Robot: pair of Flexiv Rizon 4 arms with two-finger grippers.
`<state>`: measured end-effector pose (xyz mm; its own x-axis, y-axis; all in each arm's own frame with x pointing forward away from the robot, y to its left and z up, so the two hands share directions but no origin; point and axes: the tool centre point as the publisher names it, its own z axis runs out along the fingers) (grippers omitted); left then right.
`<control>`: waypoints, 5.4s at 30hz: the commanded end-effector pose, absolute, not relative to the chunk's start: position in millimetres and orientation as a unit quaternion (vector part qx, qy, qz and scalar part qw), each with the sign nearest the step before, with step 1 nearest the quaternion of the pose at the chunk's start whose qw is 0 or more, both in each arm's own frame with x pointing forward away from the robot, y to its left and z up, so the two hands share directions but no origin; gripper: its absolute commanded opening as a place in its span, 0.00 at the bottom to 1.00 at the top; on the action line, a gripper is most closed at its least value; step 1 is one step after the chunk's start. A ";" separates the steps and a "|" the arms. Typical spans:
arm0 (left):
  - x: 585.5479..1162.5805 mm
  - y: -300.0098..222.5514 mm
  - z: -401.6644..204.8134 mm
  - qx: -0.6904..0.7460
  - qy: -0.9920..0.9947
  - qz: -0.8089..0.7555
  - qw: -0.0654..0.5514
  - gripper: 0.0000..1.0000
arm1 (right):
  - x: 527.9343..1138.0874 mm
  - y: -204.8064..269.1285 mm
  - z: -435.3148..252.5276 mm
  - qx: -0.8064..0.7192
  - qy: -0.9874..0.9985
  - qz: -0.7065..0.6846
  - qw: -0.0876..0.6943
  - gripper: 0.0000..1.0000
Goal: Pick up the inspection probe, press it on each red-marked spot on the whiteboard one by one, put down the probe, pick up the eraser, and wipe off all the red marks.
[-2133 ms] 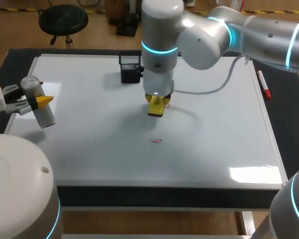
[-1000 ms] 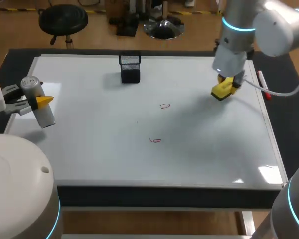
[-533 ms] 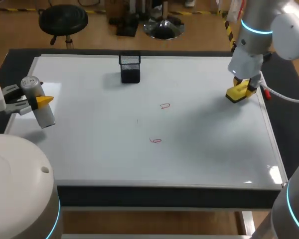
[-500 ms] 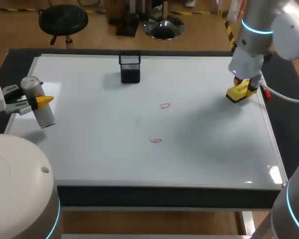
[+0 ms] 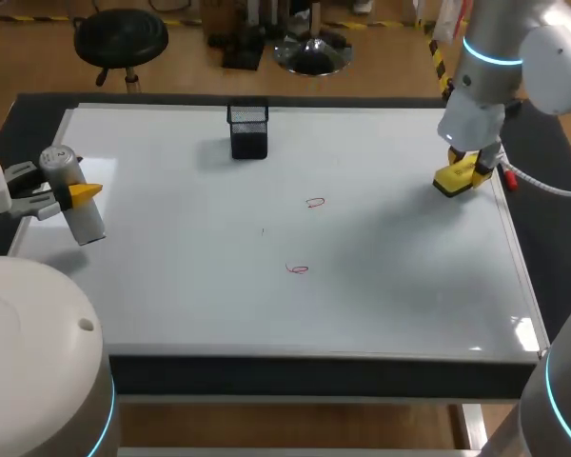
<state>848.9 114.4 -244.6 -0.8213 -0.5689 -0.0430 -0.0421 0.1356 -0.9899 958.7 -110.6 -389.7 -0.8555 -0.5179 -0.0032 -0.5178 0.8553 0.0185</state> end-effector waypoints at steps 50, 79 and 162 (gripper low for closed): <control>924.9 -185.5 -244.2 0.029 0.731 -0.682 0.001 0.00 | 959.2 -110.8 -389.4 0.269 -0.963 -0.008 0.002 0.00; 937.5 -265.6 -279.0 0.058 0.730 -0.680 -0.046 0.00 | 959.2 -110.8 -389.4 0.269 -0.963 -0.008 0.002 0.00; 990.7 -260.7 -215.9 0.135 0.741 -0.653 -0.082 0.00 | 959.2 -110.8 -389.4 0.269 -0.963 -0.008 0.002 0.00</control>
